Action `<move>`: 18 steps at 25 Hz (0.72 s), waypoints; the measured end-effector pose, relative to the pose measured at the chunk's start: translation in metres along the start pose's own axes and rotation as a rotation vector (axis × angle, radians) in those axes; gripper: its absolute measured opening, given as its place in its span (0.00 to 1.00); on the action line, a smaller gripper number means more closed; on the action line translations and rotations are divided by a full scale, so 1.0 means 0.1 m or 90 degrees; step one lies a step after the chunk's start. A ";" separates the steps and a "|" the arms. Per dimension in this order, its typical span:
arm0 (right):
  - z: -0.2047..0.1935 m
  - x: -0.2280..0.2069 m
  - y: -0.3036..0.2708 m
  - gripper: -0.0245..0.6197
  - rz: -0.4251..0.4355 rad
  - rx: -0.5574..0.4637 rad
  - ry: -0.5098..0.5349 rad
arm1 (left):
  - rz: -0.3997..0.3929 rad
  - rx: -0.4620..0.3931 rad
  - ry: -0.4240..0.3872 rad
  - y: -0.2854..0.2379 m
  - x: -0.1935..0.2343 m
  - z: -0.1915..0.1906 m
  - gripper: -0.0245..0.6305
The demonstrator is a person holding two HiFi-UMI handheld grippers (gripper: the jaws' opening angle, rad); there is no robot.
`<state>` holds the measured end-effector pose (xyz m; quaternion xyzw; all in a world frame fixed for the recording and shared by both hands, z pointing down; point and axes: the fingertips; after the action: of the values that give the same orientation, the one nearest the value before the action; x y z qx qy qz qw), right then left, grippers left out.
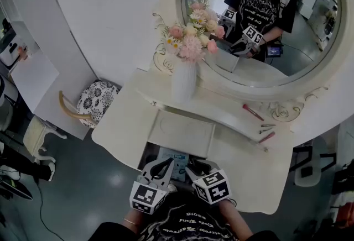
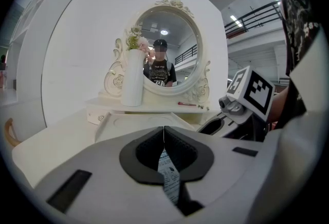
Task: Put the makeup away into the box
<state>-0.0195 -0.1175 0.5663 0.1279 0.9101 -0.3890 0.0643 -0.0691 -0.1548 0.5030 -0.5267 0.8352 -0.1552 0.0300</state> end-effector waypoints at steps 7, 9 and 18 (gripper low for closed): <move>0.03 -0.05 0.10 0.27 -0.016 -0.034 -0.014 | -0.010 -0.004 -0.005 0.00 -0.05 0.03 0.06; 0.06 -0.05 0.13 0.27 -0.015 -0.053 -0.022 | -0.012 -0.002 -0.008 0.02 -0.05 0.03 0.06; 0.28 -0.18 0.48 0.27 -0.048 -0.150 -0.007 | -0.023 -0.018 -0.024 0.00 -0.09 0.14 0.06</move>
<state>0.0115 -0.1094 0.5174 0.0831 0.9532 -0.2822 0.0697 -0.0621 -0.1498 0.4886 -0.5447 0.8271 -0.1337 0.0353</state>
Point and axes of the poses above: the fingertips, and each gripper's own axes: y backward along the fingers, x to its left, z out of its top
